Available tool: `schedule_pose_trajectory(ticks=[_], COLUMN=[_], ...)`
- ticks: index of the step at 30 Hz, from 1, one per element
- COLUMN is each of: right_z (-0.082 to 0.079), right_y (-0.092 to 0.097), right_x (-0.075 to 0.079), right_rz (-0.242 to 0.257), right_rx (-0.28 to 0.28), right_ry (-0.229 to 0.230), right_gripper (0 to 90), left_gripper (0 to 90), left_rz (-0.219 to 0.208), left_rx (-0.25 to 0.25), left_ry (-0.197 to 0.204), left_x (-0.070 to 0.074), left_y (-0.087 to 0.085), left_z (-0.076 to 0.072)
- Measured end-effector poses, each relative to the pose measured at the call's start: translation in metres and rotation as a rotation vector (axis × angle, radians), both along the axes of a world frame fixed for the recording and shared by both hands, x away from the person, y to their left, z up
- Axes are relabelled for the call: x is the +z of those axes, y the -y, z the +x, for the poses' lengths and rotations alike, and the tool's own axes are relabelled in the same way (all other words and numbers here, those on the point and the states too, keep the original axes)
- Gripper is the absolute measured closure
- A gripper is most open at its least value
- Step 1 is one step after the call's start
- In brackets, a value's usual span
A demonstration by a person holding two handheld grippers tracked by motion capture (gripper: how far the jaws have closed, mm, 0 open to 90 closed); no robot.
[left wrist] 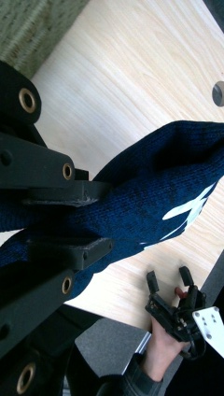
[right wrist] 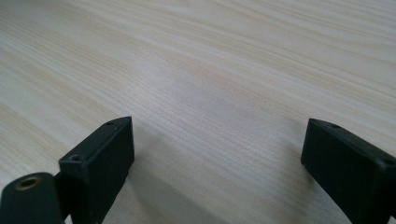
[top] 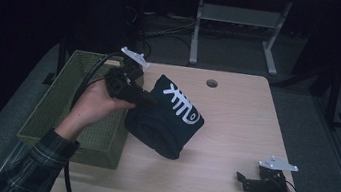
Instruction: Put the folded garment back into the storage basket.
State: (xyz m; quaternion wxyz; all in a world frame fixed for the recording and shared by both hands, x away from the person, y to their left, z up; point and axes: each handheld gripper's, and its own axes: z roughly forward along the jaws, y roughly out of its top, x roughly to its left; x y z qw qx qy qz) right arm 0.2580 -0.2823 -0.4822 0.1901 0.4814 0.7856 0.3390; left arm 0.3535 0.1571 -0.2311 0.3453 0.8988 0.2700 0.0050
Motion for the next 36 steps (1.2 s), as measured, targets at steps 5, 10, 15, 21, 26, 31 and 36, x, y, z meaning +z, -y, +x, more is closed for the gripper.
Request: schedule_pose_trajectory(ticks=[5,10,15,21,26,31,36], right_z=[0.0,0.0,0.0,0.0,0.0,0.0,0.0], right_y=[0.0,0.0,0.0,0.0,0.0,0.0,0.0], right_x=[0.0,0.0,0.0,0.0,0.0,0.0,0.0], right_rz=[0.0,0.003,0.003,0.002,0.003,0.003,0.003], right_rx=[-0.003,-0.005,-0.006,-0.008,-0.009,-0.009,-0.009], right_ry=[0.001,0.0,-0.001,0.001,0.0,0.0,0.0], right_gripper=[9.3,9.3,9.3,9.3,9.3,9.3,9.3], left_gripper=[76.1,76.1,76.1,76.1,76.1,76.1,76.1], left_rz=[0.023,0.024,0.023,0.021,0.004,0.002,-0.004], left_rx=[0.018,0.046,0.071,0.093,0.121,0.152,0.19], left_ry=[0.021,0.039,0.047,0.051,0.061,0.068,0.073], left_x=[0.017,0.032,0.041,0.049,0.056,0.061,0.064], left_y=[-0.013,-0.027,-0.04,-0.057,-0.072,-0.089,-0.107], left_z=[-0.003,-0.006,-0.008,-0.011,-0.014,-0.018,-0.02])
